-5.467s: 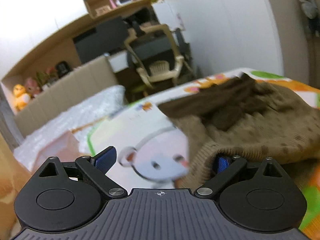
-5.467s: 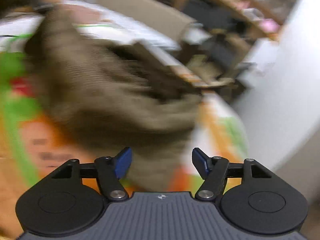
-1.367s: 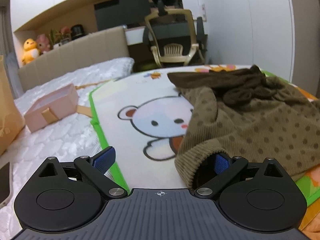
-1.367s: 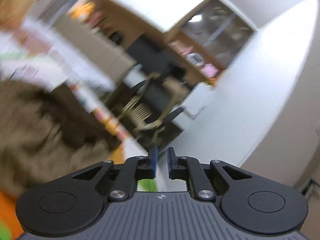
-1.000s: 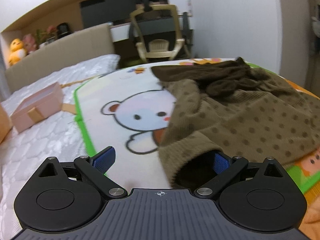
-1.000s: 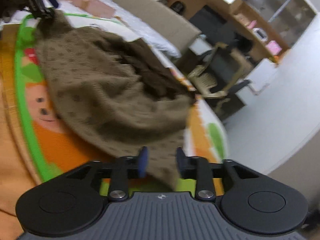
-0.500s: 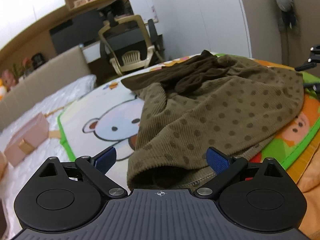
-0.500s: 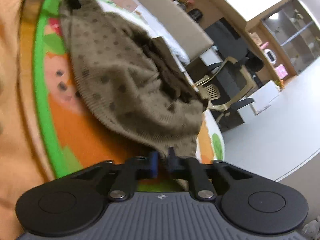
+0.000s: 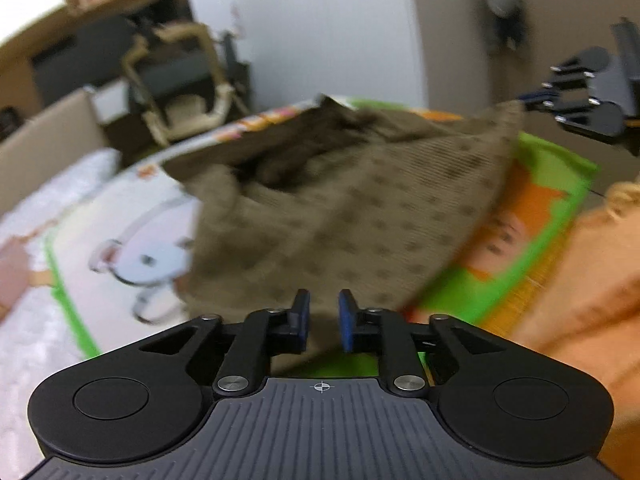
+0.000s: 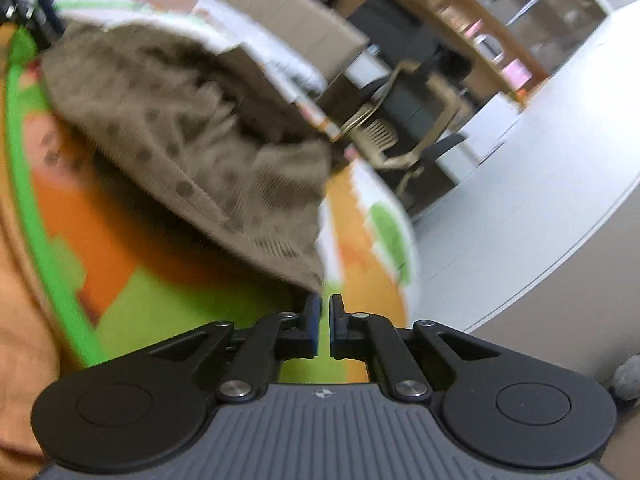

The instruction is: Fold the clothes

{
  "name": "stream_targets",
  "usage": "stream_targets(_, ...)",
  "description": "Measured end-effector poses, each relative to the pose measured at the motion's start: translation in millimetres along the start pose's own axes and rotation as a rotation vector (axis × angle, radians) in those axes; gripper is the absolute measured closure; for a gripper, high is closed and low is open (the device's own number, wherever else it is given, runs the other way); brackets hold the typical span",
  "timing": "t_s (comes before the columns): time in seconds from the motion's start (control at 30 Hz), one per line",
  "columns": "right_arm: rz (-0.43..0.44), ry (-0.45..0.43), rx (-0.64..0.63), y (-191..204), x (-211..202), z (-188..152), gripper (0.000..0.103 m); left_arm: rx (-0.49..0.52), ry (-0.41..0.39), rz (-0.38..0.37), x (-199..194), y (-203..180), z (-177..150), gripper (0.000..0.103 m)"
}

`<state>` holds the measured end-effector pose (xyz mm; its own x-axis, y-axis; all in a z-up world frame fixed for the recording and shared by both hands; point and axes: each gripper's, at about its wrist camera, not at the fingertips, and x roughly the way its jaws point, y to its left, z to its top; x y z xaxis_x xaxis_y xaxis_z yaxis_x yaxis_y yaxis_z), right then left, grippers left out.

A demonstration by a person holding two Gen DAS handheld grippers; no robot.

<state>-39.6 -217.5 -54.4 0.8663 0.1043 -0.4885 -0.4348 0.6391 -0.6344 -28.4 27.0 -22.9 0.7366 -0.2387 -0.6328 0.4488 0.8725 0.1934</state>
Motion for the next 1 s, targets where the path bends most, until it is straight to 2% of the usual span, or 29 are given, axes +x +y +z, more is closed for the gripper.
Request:
stream_targets(0.07, 0.005, 0.023, 0.011, -1, 1, -7, 0.100, -0.022, 0.007, 0.002, 1, 4, 0, 0.059)
stream_targets(0.13, 0.004, -0.005, 0.066, -12, -5, -5, 0.100, -0.093, -0.003, -0.018, -1, 15, 6, 0.049)
stream_targets(0.17, 0.005, -0.029, 0.102, -19, -10, -2, 0.097, -0.146, -0.015, -0.028, -3, 24, 11, 0.037)
stream_targets(0.2, 0.006, -0.059, 0.144, -27, -14, 2, 0.089, -0.190, -0.027, -0.027, -3, 32, 16, 0.022)
stream_targets(0.23, 0.014, -0.099, 0.198, -35, -19, 9, 0.082, -0.233, -0.039, -0.024, -3, 40, 22, 0.017)
stream_targets(0.27, 0.031, -0.135, 0.246, -42, -22, 14, 0.061, -0.265, -0.048, -0.013, -1, 49, 28, 0.014)
stream_targets(0.3, 0.048, -0.172, 0.295, -48, -25, 20, 0.041, -0.280, -0.052, 0.008, 3, 57, 32, 0.014)
stream_targets(0.33, 0.071, -0.203, 0.339, -54, -26, 27, 0.037, -0.294, -0.054, 0.030, 8, 64, 35, 0.014)
stream_targets(0.43, 0.172, -0.261, 0.444, -65, -14, 47, 0.034, -0.348, -0.040, 0.069, 31, 90, 40, 0.014)
stream_targets(0.5, 0.226, -0.256, 0.494, -67, 5, 63, 0.026, -0.406, -0.031, 0.043, 50, 105, 41, 0.015)
stream_targets(0.57, 0.274, -0.234, 0.549, -68, 28, 79, 0.023, -0.434, -0.015, 0.006, 71, 114, 42, 0.017)
stream_targets(0.63, 0.318, -0.200, 0.599, -69, 56, 96, 0.023, -0.448, 0.010, -0.031, 91, 119, 43, 0.028)
stream_targets(0.7, 0.330, -0.156, 0.604, -63, 86, 110, 0.023, -0.438, 0.057, -0.044, 104, 114, 43, 0.052)
stream_targets(0.73, 0.333, -0.123, 0.601, -58, 101, 116, 0.023, -0.406, 0.066, -0.024, 104, 107, 44, 0.056)
stream_targets(0.77, 0.337, -0.084, 0.600, -53, 116, 120, 0.023, -0.355, 0.079, -0.005, 102, 96, 44, 0.070)
stream_targets(0.8, 0.343, -0.036, 0.600, -48, 130, 122, 0.023, -0.314, 0.092, 0.015, 98, 87, 43, 0.075)
stream_targets(0.87, 0.350, 0.035, 0.594, -37, 150, 119, 0.022, -0.260, 0.114, 0.022, 85, 72, 37, 0.075)
stream_targets(0.93, 0.353, 0.061, 0.580, -29, 155, 111, 0.018, -0.219, 0.134, 0.016, 71, 59, 31, 0.074)
stream_targets(1.0, 0.367, 0.050, 0.583, -27, 151, 105, 0.012, -0.191, 0.154, 0.000, 57, 50, 24, 0.064)
